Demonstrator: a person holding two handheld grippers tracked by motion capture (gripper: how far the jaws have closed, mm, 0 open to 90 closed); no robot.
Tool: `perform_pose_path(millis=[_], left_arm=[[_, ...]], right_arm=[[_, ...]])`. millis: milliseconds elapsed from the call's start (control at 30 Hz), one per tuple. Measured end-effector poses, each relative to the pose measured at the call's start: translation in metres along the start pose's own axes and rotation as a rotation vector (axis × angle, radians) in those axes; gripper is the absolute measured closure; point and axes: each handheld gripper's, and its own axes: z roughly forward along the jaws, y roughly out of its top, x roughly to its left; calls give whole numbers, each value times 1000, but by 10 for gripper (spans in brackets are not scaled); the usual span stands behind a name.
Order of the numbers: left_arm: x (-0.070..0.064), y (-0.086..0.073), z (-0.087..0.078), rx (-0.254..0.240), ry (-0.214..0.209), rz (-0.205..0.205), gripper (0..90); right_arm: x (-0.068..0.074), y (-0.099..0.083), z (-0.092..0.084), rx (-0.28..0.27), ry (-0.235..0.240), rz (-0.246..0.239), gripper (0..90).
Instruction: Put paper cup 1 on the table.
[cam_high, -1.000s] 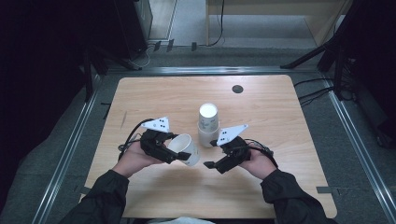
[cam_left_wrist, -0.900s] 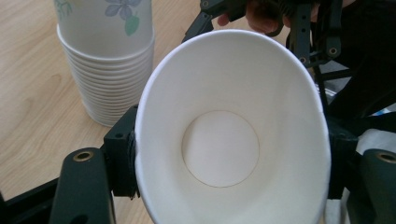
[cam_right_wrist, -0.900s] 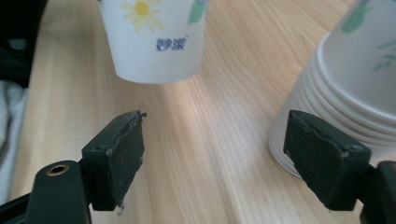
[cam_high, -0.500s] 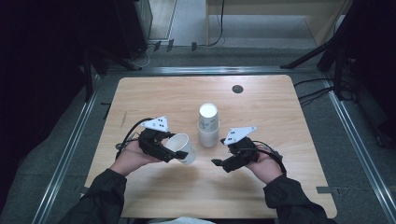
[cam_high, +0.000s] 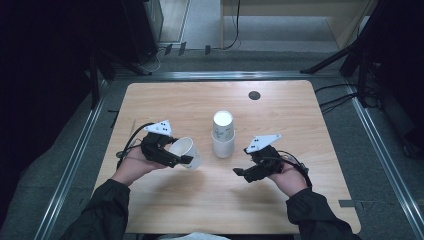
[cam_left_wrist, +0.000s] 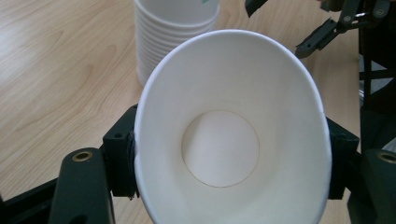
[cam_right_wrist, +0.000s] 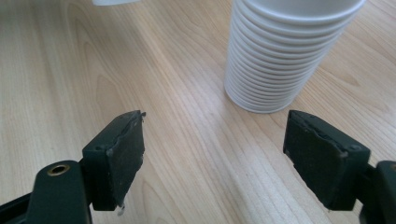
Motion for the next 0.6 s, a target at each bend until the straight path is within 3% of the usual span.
perform_pose_path(millis=[67, 167, 600], left_arm=[[2, -1, 0, 5, 10, -4, 277], [7, -3, -3, 4, 39, -47, 276], [16, -15, -15, -6, 88, -85, 275]], right_arm=[[-3, 0, 1, 0, -5, 7, 208], [-6, -1, 2, 3, -10, 24, 208], [-21, 0, -1, -16, -30, 47, 209]])
